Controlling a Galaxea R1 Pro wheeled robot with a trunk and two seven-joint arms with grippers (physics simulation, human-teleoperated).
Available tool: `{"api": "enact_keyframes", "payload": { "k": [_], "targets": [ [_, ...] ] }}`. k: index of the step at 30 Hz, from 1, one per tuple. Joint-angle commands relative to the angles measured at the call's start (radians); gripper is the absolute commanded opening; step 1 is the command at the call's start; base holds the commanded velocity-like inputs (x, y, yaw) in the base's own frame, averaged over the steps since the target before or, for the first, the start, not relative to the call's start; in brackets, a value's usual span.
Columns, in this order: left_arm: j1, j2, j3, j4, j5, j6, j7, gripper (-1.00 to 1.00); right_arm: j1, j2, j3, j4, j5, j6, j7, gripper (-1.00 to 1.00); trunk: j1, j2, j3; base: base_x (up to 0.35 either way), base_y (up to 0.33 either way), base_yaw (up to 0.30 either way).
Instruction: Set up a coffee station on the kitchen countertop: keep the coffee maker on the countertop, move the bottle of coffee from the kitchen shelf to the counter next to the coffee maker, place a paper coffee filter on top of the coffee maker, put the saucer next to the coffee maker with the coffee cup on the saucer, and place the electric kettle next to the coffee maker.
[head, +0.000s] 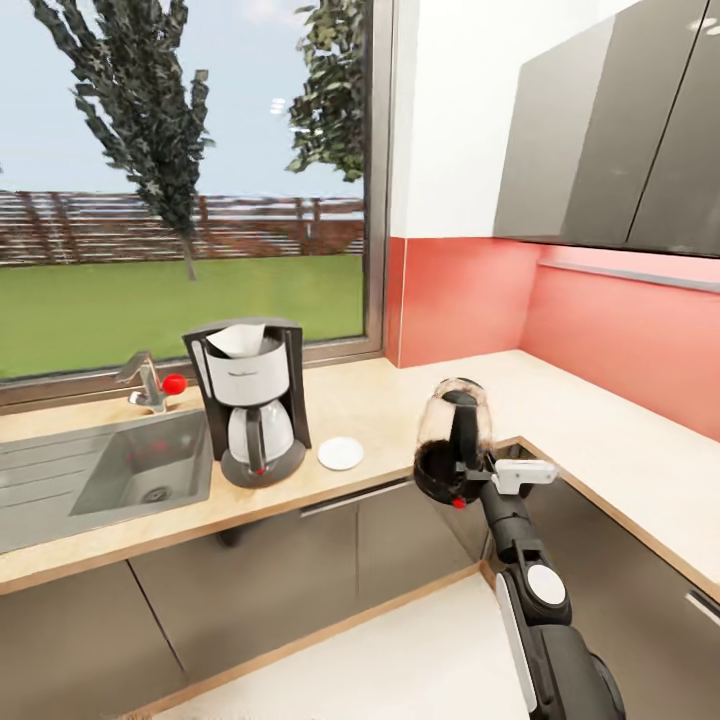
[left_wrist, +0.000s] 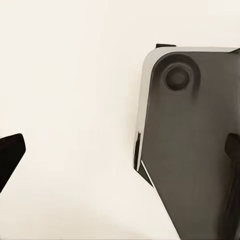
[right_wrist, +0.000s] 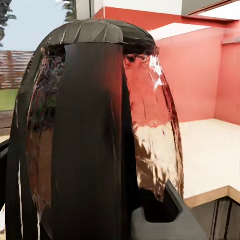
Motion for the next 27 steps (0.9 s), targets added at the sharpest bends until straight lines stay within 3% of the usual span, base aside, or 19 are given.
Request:
{"api": "enact_keyframes", "payload": {
  "k": [1,9,17,27],
  "targets": [
    [-0.001,0.0,-0.009,0.001,0.007,-0.003,0.002,1.0,-0.001,0.001,-0.003,-0.001,0.009,-0.003,0.005,-1.0,0.001,-0.002,-0.002,0.0,0.0,0.279],
    [-0.003,-0.006,-0.009,-0.001,0.007,-0.005,0.002,1.0,-0.001,0.001,-0.003,-0.001,0.009,-0.003,0.005,-1.0,0.001,-0.002,-0.002,0.0,0.0,0.241],
    [-0.003,-0.005,-0.009,-0.001,0.007,-0.005,0.002,1.0,-0.001,0.001,-0.003,0.0,0.009,-0.003,0.005,-1.0,0.001,-0.002,-0.002,0.013,0.0,0.016],
    [-0.003,-0.003,-0.009,0.0,0.009,-0.005,0.002,1.0,-0.001,0.001,-0.003,-0.001,0.009,-0.003,0.005,-1.0,0.001,-0.002,-0.002,0.239,-0.167,0.0]
  ]
}}
